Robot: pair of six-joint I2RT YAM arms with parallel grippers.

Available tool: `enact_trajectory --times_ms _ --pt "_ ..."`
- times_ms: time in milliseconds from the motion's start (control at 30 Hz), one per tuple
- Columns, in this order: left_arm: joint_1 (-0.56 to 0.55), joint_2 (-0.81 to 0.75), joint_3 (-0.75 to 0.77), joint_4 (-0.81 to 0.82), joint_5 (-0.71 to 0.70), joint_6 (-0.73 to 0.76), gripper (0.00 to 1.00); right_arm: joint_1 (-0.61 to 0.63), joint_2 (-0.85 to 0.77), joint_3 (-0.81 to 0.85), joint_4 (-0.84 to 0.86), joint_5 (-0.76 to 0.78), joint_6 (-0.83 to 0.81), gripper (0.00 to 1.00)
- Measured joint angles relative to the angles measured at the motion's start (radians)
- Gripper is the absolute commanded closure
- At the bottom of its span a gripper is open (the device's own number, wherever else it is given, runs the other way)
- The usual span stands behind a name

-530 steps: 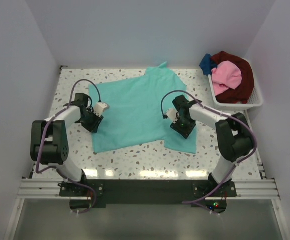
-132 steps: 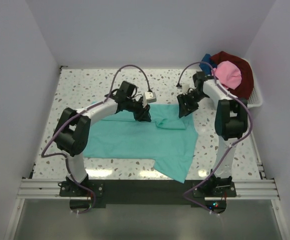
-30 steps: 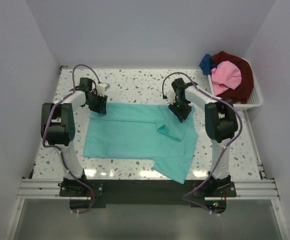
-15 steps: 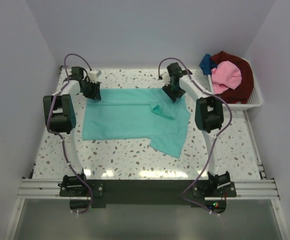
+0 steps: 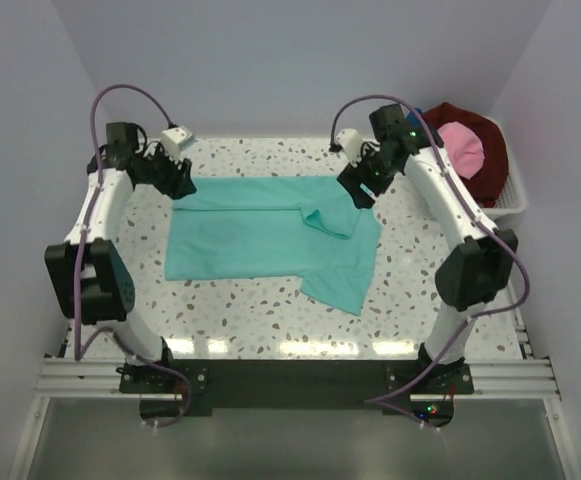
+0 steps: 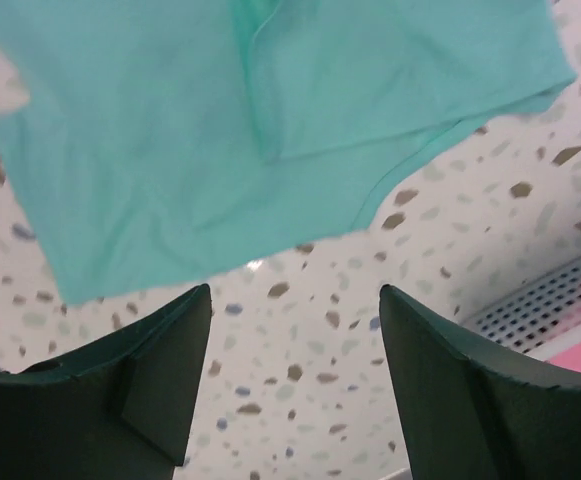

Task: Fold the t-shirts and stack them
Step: Fold the tshirt

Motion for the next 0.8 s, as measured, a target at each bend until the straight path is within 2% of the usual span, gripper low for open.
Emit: enact_trajectory --times_ms 167,367,467,800 --pt "0.040 -0.231 -0.212 -0.048 0.088 0.114 0.44 0.056 -0.221 -0.326 -0.046 -0.009 -0.110 0.35" --pt "0.068 -0.301 -0.365 -0.078 0.142 0.203 0.44 0.238 -0.251 -0.709 0.034 0.012 -0.108 0.43" --pt "0.087 -0.327 -0.396 -0.093 0.158 0.243 0.45 0.280 -0.252 -0.773 0.084 0.032 -0.094 0.44" --pt "0.105 -0.332 -0.434 -0.140 0.225 0.342 0.46 0.277 -0.278 -0.898 0.267 0.134 -0.140 0.48"
